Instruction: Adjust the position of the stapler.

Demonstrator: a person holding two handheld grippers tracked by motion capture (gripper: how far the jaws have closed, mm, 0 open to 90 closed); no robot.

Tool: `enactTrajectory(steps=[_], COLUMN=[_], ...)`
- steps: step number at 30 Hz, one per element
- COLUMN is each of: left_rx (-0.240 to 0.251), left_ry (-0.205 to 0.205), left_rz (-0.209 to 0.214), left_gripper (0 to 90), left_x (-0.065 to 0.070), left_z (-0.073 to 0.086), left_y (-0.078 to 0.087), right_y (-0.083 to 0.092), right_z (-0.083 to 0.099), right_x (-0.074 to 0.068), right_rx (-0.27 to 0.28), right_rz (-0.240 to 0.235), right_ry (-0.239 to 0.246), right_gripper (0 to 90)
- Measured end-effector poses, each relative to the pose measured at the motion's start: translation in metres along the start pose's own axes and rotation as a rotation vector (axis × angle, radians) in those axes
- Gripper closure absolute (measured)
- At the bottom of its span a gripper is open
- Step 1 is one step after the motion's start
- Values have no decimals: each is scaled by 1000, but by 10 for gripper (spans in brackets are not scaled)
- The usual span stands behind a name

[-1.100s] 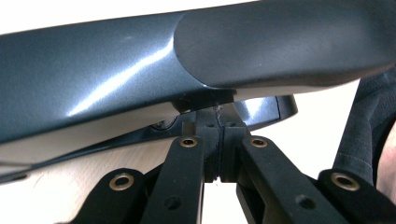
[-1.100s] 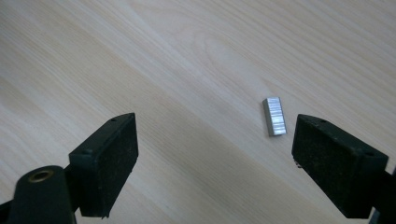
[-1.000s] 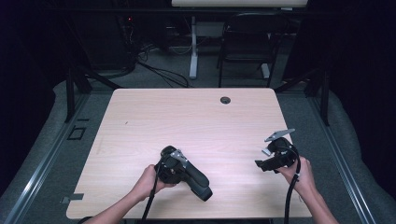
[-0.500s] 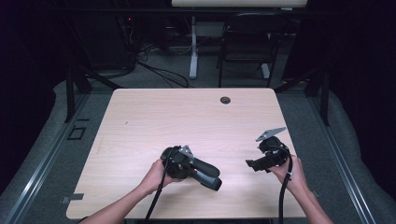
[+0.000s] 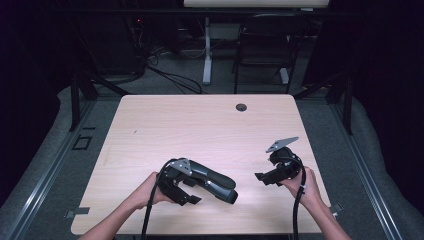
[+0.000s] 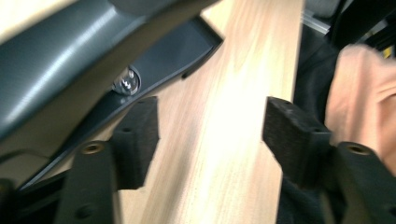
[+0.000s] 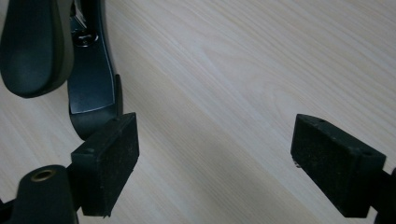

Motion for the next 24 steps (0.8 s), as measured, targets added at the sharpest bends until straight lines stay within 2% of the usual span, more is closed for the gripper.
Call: enactTrajectory(steps=[1, 2, 3, 4, 5, 6, 12, 14, 15, 17, 18, 20, 23, 24], left_rx=[7, 28, 28, 50, 52, 45, 106, 108, 114, 130, 130, 149, 136, 114], left_ry=[0, 1, 2, 10, 10, 15, 17, 24, 26, 31, 35, 44, 62, 75], left_rz=[-15, -6, -42, -26, -34, -60, -92, -123, -137, -138, -165, -155, -170, -171], left_gripper=[266, 266, 200, 200, 185, 179, 98, 67, 49, 32, 24, 18, 19, 26], left_x=[0, -2, -4, -6, -10, -12, -25, -32, -36, -47, -51, -62, -70, -74], left_z=[-1, 0, 0, 1, 3, 4, 8, 8, 8, 7, 7, 6, 7, 8], left_y=[5, 7, 11, 12, 14, 17, 27, 29, 29, 27, 27, 25, 22, 21], right_y=[0, 0, 0, 0, -1, -1, -4, -5, -6, -7, -8, -9, -11, -12], right_z=[-1, -2, -5, -5, -6, -7, -13, -15, -16, -19, -22, -25, -29, -31], right_x=[-1, -2, -5, -5, -7, -9, -18, -22, -24, -30, -34, -39, -50, -53], right_rx=[-5, -2, 2, 2, 4, 4, 9, 9, 13, 21, 22, 22, 23, 27], right_rz=[-1, -2, -11, -11, -19, -25, -66, -88, -100, -126, -136, -159, -187, -199], right_ry=[8, 12, 18, 18, 17, 20, 27, 29, 25, 27, 36, 44, 66, 70], right_gripper=[147, 146, 141, 141, 140, 138, 124, 119, 117, 114, 112, 110, 105, 106])
Point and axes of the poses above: each handheld gripper's, and its own axes: y roughly backward along the jaws, z roughly out of its underside, x roughly to its right, the point moved 2 cm from there along -y, roughly forward along the jaws, and after that the axes turned 10 degrees about z, right-handed, at the moved point
